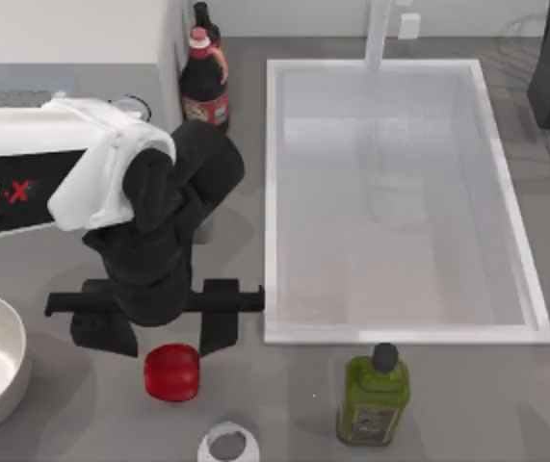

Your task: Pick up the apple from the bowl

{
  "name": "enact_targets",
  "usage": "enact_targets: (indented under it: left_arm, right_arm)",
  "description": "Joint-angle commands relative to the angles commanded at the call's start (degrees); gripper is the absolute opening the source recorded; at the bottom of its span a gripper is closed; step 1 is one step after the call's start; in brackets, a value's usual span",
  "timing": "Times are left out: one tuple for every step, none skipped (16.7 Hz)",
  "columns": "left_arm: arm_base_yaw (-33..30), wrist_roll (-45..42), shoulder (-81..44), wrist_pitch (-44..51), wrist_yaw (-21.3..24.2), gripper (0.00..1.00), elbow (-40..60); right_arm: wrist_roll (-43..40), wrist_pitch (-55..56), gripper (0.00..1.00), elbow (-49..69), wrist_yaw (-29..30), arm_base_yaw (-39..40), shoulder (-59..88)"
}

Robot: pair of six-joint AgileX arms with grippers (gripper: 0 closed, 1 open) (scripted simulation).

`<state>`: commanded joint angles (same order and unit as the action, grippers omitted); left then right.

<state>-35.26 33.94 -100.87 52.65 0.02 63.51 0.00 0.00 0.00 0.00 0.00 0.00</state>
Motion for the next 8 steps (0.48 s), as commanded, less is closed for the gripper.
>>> enact_targets:
  left_arm:
    - [0.0,0.0,0.0,0.0,0.0,0.9,0.0]
    - [0.0,0.0,0.0,0.0,0.0,0.98,0.0]
    - [0.0,0.0,0.0,0.0,0.0,1.0,0.0]
    - [0.0,0.0,0.0,0.0,0.0,1.0,0.0]
    - [0.0,0.0,0.0,0.0,0.0,1.0,0.0]
    - [0.0,0.0,0.0,0.0,0.0,1.0,0.0]
    - [0.0,0.0,0.0,0.0,0.0,1.0,0.0]
    - [0.0,0.0,0.0,0.0,0.0,1.0,0.0]
  right_arm:
    - [0.0,0.0,1.0,0.0,0.0,0.0,0.0]
    - [0.0,0.0,1.0,0.0,0.0,0.0,0.0]
    - [0.0,0.0,1.0,0.0,0.0,0.0,0.0]
    - [0.0,0.0,1.0,0.0,0.0,0.0,0.0]
    - [0.0,0.0,1.0,0.0,0.0,0.0,0.0]
    - [0.0,0.0,1.0,0.0,0.0,0.0,0.0]
    - [0.0,0.0,1.0,0.0,0.0,0.0,0.0]
    - [0.0,0.0,1.0,0.0,0.0,0.0,0.0]
